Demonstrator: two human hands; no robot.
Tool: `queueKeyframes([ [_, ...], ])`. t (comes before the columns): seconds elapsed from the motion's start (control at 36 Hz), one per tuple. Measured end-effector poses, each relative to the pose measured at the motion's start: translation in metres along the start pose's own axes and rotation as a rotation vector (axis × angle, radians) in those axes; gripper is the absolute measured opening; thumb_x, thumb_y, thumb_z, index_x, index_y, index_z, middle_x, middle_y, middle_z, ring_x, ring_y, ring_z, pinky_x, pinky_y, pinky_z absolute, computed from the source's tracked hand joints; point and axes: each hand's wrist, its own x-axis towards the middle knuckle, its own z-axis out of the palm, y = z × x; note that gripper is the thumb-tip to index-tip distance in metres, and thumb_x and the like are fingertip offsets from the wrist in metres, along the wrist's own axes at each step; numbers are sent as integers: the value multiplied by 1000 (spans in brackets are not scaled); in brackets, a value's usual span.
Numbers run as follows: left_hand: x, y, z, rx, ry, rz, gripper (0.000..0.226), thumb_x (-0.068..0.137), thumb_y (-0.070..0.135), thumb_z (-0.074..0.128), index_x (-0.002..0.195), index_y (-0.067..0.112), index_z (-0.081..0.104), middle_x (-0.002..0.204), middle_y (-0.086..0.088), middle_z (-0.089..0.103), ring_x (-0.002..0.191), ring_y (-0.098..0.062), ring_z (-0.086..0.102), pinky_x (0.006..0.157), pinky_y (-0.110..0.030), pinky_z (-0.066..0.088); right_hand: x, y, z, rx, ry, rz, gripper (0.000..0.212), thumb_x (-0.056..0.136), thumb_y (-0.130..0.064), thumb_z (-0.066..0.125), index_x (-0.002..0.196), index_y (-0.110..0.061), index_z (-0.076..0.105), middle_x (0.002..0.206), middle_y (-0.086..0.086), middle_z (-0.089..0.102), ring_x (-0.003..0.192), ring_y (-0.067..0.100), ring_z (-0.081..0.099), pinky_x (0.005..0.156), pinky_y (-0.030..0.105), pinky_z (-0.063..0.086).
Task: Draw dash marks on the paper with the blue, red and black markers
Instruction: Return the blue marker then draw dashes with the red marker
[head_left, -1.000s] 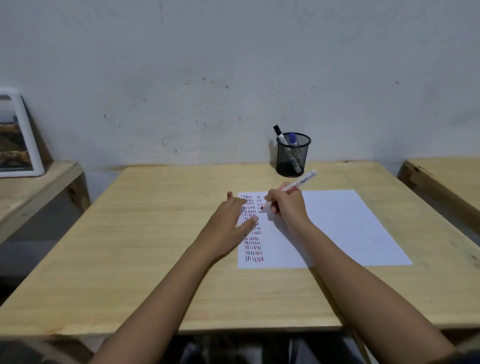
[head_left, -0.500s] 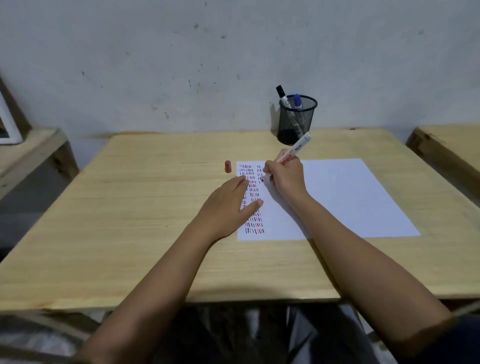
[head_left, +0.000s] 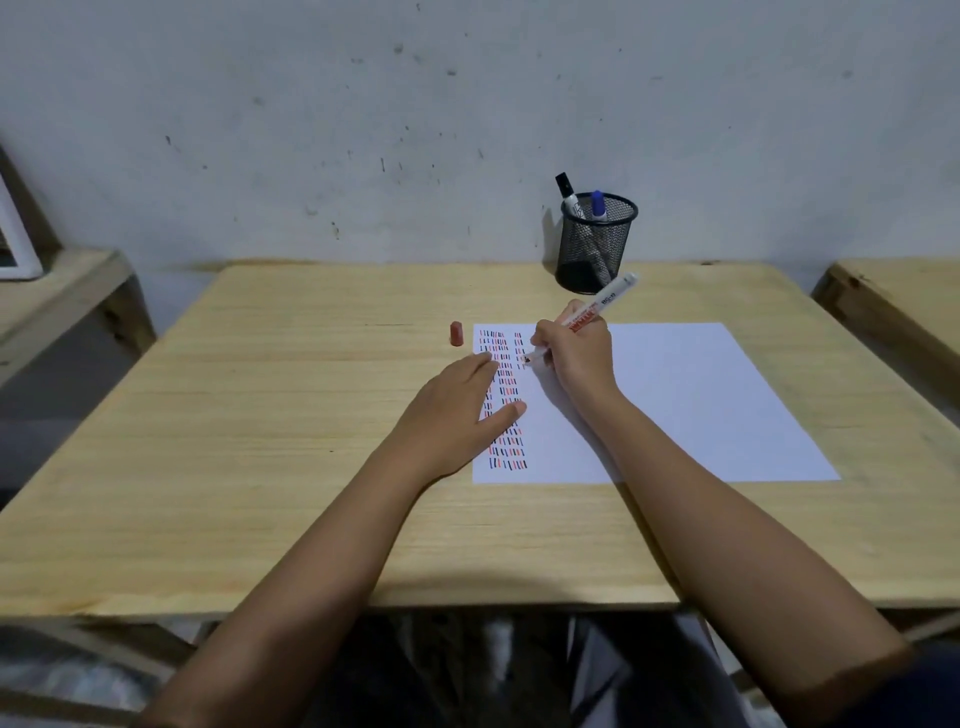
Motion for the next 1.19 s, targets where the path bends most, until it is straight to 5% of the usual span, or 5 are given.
queueKeyframes([
  [0.19,12,-4,-15,-385,271,-91,43,86,19,63,125,7,52,128,-2,43,117,-8,32,82,9,20,8,-3,-14,228,36,116,27,76,-4,69,62,-13,48,54,4,43,38,6,40,41,12,37],
  [0.39,47,-15,-30,-240,206,-268,46,89,24,54,132,8,48,128,-10,46,124,-26,42,101,-32,36,17,-25,-31,363,-53,85,27,75,0,71,62,-14,53,61,5,49,52,11,44,47,13,41],
  [0.67,58,16,-37,-913,440,-348,7,85,3,62,89,7,66,87,-5,71,84,-17,64,65,-16,49,11,-48,-41,661,-159,115,26,83,6,56,63,-9,57,68,9,69,53,11,60,53,13,53],
  [0.81,59,38,-37,-1400,384,-281,11,80,0,66,89,6,70,84,-3,76,92,-18,70,89,-26,52,7,-54,-43,641,-150,81,21,83,6,55,66,-7,58,66,9,67,50,9,57,51,13,52],
  [1.19,59,62,-45,-1434,196,-87,13,83,-2,62,94,2,68,80,-4,75,77,-11,71,76,-14,55,0,-66,-60,545,-246,56,7,84,4,53,83,4,60,65,9,59,47,7,52,46,12,46],
])
